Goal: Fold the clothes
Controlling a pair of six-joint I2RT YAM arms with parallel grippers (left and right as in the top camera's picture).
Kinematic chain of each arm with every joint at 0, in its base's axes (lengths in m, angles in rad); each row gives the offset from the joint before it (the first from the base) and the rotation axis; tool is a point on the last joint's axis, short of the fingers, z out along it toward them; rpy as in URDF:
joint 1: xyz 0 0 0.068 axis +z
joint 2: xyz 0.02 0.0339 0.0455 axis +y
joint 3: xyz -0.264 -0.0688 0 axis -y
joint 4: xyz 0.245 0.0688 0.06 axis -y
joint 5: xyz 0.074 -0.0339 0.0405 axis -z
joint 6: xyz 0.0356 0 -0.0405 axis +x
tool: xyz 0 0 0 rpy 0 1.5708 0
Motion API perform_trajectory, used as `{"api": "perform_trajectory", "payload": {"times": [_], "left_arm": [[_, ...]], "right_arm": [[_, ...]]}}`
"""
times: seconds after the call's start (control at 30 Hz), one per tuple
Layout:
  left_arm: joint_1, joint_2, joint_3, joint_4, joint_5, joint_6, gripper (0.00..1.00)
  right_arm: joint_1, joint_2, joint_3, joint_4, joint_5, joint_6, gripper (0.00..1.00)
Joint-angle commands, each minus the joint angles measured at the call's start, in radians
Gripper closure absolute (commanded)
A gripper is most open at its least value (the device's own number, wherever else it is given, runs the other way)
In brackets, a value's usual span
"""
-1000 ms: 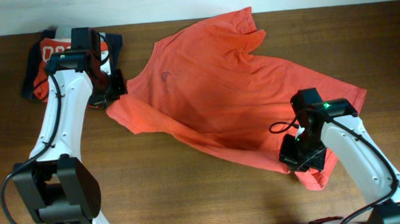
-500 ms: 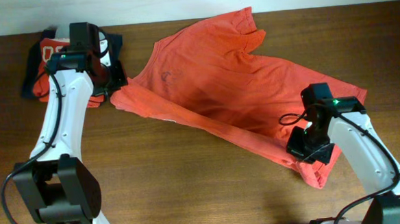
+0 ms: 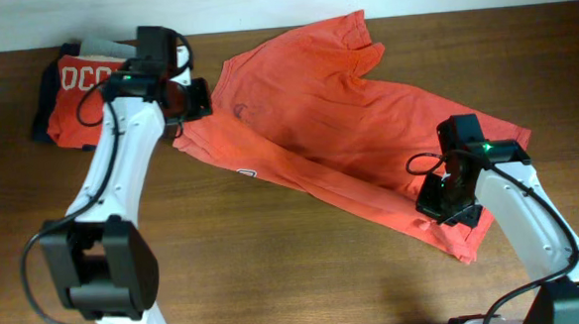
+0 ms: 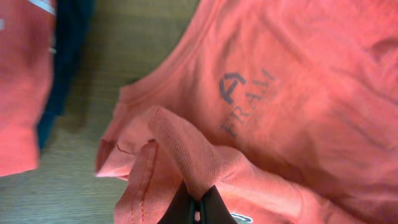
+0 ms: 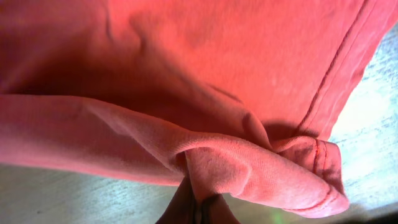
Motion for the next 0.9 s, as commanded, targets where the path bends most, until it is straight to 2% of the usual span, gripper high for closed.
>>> {"api": "perform_trajectory", "payload": {"times": [0.0, 0.3, 0.87], "left_arm": [[-0.006, 0.064, 0.018, 0.016, -0.023, -0.005, 0.99], [-0.008, 0.092, 0.022, 0.082, -0.022, -0.005, 1.0], [-0.043, 0.092, 0.022, 0.208, -0.019, -0.005, 0.99]], "right_arm": [[-0.007, 0.003, 0.017, 0.014, 0.043, 0.001, 0.96], [-0.007, 0.004, 0.017, 0.039, 0.163, 0.005, 0.96], [-0.007, 0.011, 0.011, 0.101, 0.193, 0.004, 0.96]]}}
